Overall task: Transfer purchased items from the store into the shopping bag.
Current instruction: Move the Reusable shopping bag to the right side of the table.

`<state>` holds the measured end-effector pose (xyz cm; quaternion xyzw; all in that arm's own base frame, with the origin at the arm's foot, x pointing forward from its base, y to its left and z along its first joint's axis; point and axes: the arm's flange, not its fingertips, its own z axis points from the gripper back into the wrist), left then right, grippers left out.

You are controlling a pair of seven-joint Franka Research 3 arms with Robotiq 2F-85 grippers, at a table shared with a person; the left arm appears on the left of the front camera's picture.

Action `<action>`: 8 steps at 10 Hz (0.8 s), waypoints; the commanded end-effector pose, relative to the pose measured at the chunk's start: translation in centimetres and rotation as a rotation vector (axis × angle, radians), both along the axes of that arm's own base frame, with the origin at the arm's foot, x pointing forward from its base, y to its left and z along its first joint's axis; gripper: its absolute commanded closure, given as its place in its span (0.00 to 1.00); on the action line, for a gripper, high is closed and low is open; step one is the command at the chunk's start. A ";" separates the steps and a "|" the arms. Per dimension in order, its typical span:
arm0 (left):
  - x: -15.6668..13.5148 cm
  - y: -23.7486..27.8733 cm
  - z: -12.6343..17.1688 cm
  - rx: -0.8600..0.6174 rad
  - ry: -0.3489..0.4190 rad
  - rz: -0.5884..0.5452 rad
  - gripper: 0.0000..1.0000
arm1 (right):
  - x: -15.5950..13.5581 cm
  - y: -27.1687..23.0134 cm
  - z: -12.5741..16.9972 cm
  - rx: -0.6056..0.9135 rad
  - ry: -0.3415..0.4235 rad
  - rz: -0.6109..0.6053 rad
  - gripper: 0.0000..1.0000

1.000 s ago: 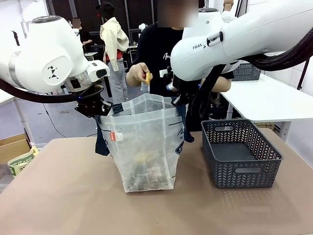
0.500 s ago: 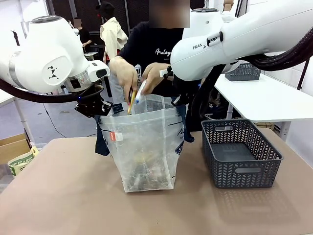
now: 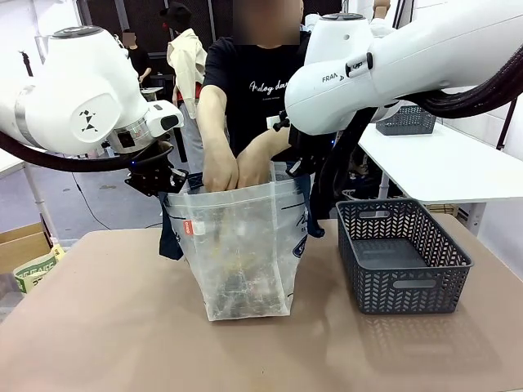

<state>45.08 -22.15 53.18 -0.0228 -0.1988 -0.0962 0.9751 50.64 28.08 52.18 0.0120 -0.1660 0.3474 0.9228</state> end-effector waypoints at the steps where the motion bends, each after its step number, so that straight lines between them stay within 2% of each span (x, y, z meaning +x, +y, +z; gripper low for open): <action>1: -0.3 0.2 0.2 -0.002 0.000 0.019 1.00 | 0.0 -0.1 0.0 0.000 0.002 -0.006 1.00; 8: -0.3 0.2 0.2 -0.002 0.000 0.019 1.00 | 0.0 -0.1 0.0 0.000 0.002 -0.006 1.00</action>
